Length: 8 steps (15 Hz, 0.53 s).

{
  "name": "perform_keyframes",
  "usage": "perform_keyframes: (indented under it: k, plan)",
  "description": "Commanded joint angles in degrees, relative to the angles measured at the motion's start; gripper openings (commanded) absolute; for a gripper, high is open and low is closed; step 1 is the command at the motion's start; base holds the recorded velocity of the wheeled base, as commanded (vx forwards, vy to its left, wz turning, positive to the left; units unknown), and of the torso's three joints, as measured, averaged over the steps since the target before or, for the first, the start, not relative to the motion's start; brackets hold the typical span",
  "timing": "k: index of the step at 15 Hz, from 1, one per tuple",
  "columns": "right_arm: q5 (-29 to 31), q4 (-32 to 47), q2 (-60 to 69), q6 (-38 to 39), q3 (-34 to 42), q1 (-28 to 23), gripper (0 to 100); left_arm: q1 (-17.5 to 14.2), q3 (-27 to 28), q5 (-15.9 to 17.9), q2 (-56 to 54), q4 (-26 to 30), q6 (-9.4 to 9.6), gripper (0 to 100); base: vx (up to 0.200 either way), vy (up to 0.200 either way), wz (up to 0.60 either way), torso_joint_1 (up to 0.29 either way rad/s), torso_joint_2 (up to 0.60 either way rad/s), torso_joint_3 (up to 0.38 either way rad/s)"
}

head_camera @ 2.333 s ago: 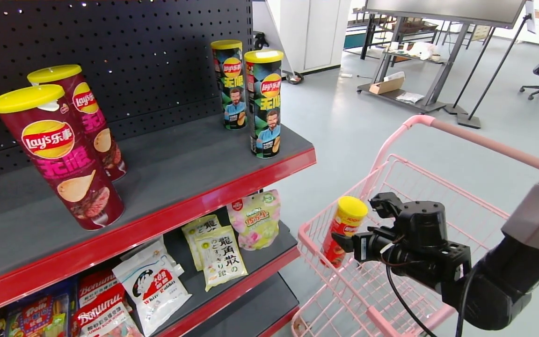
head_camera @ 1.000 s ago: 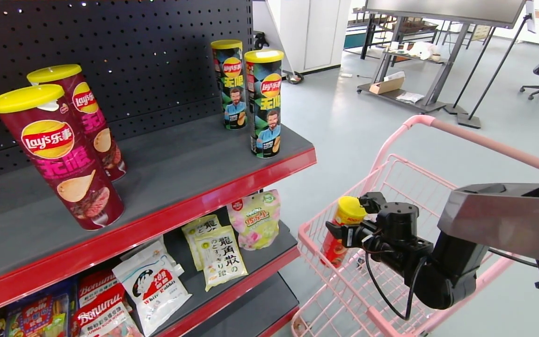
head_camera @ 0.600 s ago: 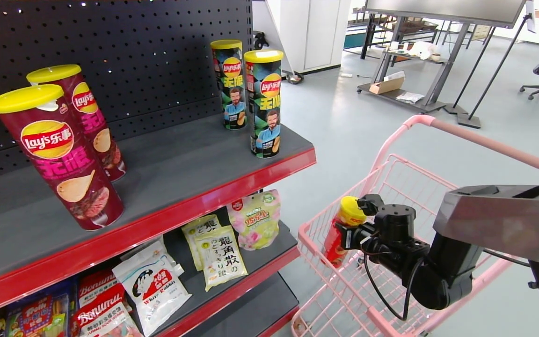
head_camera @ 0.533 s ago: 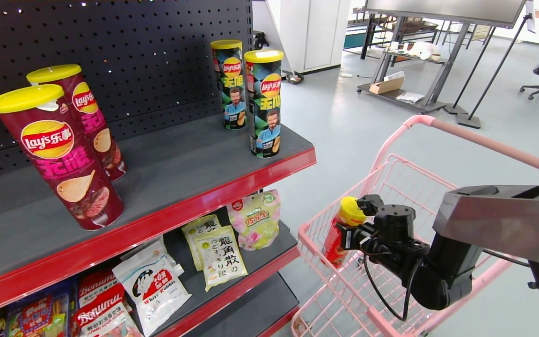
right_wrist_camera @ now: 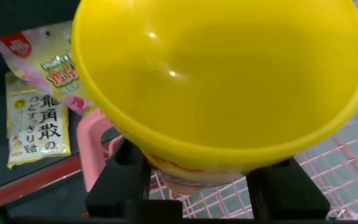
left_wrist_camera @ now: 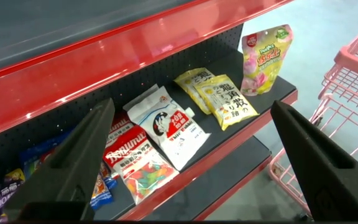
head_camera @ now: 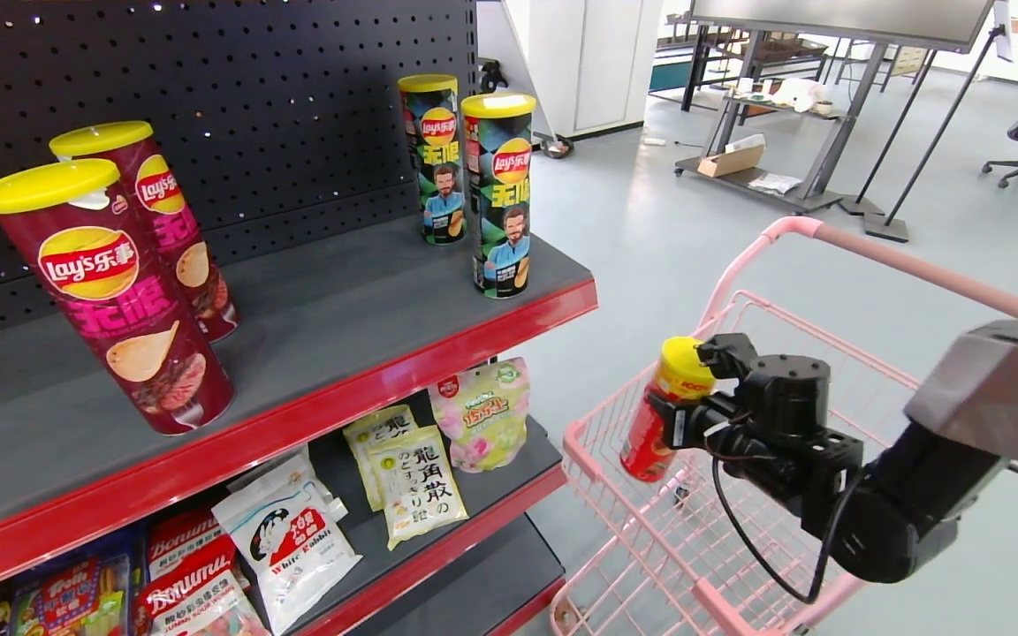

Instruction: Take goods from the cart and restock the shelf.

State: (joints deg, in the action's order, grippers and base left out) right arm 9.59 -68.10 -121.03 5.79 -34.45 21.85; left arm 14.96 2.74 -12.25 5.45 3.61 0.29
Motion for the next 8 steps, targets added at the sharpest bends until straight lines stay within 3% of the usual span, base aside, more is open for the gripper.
perform_keyframes:
  k: [1,8]
  plan:
    - [0.2,11.6,21.2,-2.4,2.9,-0.1,0,0.0,0.1,0.1,0.0,0.0,-0.03,100,0.000,0.000,0.00,0.000,0.00,0.000]
    - [2.1,46.3,56.4,-5.7,2.6,-0.9,0,0.1,0.0,0.0,0.0,0.0,-0.47,100,0.000,0.000,0.00,0.000,0.00,0.000]
